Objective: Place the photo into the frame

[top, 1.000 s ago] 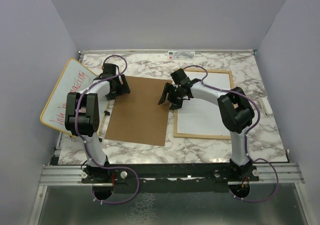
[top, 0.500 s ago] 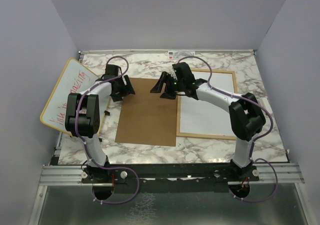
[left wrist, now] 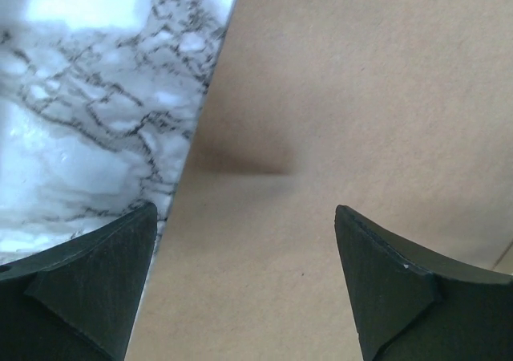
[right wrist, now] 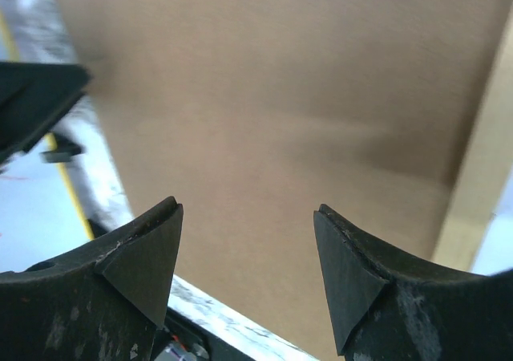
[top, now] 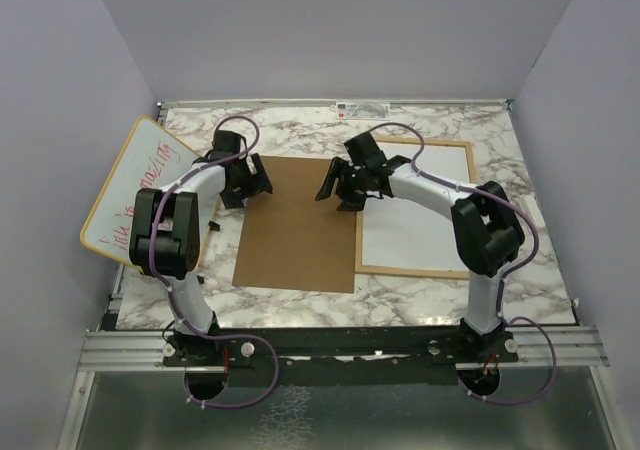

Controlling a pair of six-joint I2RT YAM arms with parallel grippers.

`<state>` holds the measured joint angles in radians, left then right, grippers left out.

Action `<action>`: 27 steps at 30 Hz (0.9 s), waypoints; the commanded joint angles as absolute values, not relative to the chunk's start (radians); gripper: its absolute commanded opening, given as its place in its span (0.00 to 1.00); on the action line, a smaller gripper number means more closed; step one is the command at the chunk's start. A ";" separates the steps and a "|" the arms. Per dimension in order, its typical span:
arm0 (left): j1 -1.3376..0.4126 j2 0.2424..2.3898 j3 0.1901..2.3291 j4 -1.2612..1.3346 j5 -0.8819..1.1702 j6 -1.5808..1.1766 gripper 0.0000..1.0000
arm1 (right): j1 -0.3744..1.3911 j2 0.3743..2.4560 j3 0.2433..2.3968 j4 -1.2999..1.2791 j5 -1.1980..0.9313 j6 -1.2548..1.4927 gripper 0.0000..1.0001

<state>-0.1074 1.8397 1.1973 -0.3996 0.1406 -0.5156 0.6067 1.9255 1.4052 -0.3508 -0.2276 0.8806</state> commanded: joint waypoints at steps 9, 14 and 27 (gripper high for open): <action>-0.167 1.677 1.026 -0.554 -0.033 -0.525 0.99 | 0.605 1.947 1.325 -0.633 0.036 0.872 0.72; -0.192 1.617 0.959 -0.565 -0.054 -0.551 0.99 | 0.606 1.896 1.258 -0.644 0.098 0.899 0.72; -0.196 1.529 0.813 -0.559 -0.022 -0.617 0.84 | 0.606 1.878 1.104 -0.414 -0.144 0.963 0.73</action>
<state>-0.1951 1.5326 0.8600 -0.5583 -0.0513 -0.5842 0.6018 1.8389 1.1744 -0.4820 -0.0235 0.9207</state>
